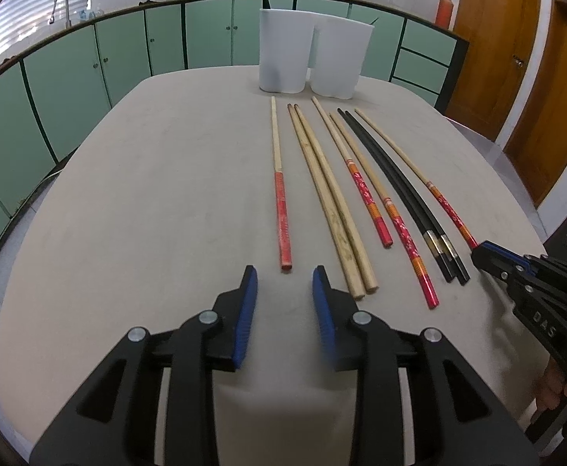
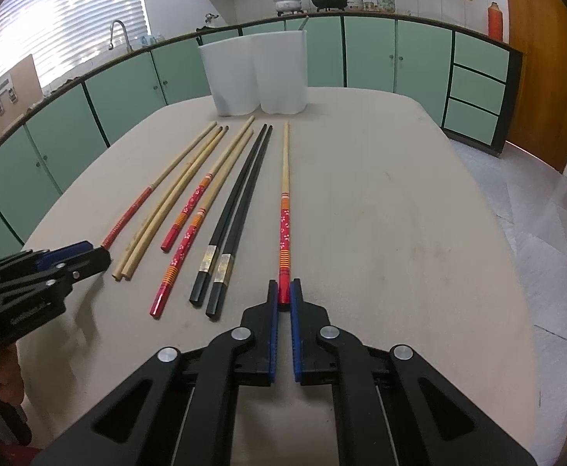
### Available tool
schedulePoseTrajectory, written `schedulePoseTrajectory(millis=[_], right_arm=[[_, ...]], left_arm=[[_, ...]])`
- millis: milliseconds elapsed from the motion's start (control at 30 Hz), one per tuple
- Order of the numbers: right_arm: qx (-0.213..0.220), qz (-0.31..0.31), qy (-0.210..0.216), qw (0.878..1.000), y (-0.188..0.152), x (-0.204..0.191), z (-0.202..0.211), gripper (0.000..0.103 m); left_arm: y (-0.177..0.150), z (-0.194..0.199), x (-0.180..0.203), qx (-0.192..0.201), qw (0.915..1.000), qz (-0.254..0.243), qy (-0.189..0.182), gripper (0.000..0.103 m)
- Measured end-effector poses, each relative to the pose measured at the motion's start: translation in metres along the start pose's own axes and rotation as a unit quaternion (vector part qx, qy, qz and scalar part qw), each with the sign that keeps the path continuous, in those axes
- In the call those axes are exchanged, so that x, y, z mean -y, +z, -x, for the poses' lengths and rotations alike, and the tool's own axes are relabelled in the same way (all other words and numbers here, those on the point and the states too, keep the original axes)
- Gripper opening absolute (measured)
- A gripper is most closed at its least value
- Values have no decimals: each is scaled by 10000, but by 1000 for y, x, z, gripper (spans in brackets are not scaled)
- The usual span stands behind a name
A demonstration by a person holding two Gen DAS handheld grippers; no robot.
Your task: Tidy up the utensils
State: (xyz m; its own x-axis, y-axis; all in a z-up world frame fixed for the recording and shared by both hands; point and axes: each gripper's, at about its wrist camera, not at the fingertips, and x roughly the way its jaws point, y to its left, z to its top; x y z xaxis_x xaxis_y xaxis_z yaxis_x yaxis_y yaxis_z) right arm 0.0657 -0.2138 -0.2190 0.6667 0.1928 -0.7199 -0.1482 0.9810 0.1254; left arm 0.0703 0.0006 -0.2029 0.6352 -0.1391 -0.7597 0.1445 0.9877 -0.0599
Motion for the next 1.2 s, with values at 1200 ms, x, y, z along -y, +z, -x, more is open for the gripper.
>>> schedulePoseTrajectory(millis=[1200], right_arm=[[744, 379, -242, 9962, 64, -1, 68, 6]], left_arm=[[54, 81, 17, 1273, 9896, -544, 401, 5]])
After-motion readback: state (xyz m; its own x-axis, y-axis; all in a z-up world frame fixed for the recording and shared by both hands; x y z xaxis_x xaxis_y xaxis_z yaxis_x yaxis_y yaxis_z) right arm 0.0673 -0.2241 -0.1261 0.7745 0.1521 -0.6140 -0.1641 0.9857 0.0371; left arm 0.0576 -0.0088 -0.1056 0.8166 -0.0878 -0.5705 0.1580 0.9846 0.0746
